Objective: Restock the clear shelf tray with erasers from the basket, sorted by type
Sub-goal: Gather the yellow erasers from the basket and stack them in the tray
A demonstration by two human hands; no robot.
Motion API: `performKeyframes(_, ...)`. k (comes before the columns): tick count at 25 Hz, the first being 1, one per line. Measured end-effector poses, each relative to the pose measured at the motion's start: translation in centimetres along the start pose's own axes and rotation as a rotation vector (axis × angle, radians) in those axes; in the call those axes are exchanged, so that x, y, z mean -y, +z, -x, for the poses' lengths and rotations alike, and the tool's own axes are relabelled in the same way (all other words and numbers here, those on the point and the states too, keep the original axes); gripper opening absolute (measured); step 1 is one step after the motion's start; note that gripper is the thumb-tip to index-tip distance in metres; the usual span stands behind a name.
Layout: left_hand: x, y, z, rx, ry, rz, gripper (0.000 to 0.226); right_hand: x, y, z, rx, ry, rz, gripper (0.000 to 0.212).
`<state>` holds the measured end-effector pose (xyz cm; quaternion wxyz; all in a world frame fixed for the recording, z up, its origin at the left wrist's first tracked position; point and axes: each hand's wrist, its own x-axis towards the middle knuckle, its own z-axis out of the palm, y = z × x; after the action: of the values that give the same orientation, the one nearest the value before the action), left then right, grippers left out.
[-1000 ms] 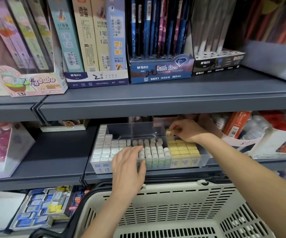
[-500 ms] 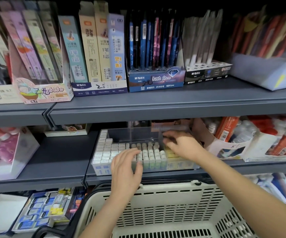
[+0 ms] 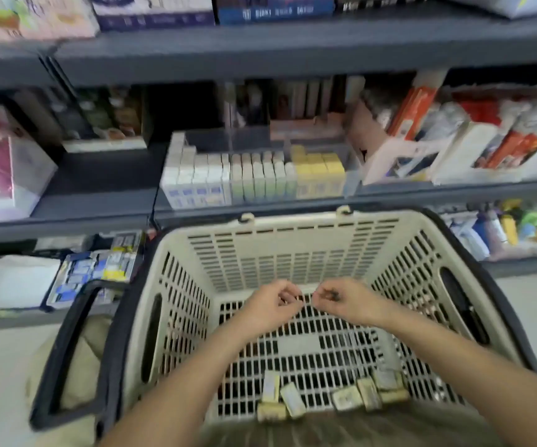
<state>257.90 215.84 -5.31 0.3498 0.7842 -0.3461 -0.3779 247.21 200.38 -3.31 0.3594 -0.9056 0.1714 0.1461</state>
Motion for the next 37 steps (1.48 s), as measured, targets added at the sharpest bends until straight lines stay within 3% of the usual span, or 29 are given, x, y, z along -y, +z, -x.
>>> performKeyframes(3,3.3,1.3,0.5,0.217,-0.174,-0.133,0.025,-2.4,3.9,0.6,0.314,0.069,0.196,0.021)
performKeyframes(5,5.3,2.0,1.1,0.364,-0.292,-0.259,0.028,-3.0,6.0,0.7,0.425,0.083,0.192,0.025)
performKeyframes(8,7.4,2.5,1.6,0.491,-0.451,-0.345,0.036,-2.6,8.7,0.5,0.484,0.064,0.113,0.039)
performKeyframes(11,8.4,3.1,1.6,0.525,-0.450,-0.332,0.038,-1.8,11.2,0.1,0.562,0.011,0.151,0.051)
performKeyframes(16,8.8,3.8,1.5,0.516,-0.386,-0.445,0.025,-1.7,12.8,0.2,0.558,0.013,0.101,0.033)
performKeyframes(21,8.2,5.3,2.1,0.569,-0.439,-0.239,0.036,-1.5,12.3,0.2,0.556,0.057,-0.025,0.020)
performKeyframes(26,7.4,5.6,1.8,0.420,-0.432,-0.118,0.010,-1.6,11.1,-0.2,0.617,0.140,-0.111,0.016)
performKeyframes(28,6.8,4.7,1.3,0.313,-0.528,0.129,0.008,-1.7,9.7,-0.7,0.598,0.138,-0.101,0.015)
performKeyframes(30,6.2,4.0,0.8,0.251,-0.632,0.492,0.012,-1.8,8.1,-1.1,0.556,0.162,-0.222,0.019)
performKeyframes(32,5.7,3.4,0.3,0.236,-0.674,0.697,0.009,-1.5,6.7,-1.4,0.523,0.191,-0.383,0.026)
performKeyframes(37,5.8,2.6,-0.1,0.209,-0.677,0.720,0.026,-0.7,5.3,-1.8,0.425,0.171,-0.604,0.026)
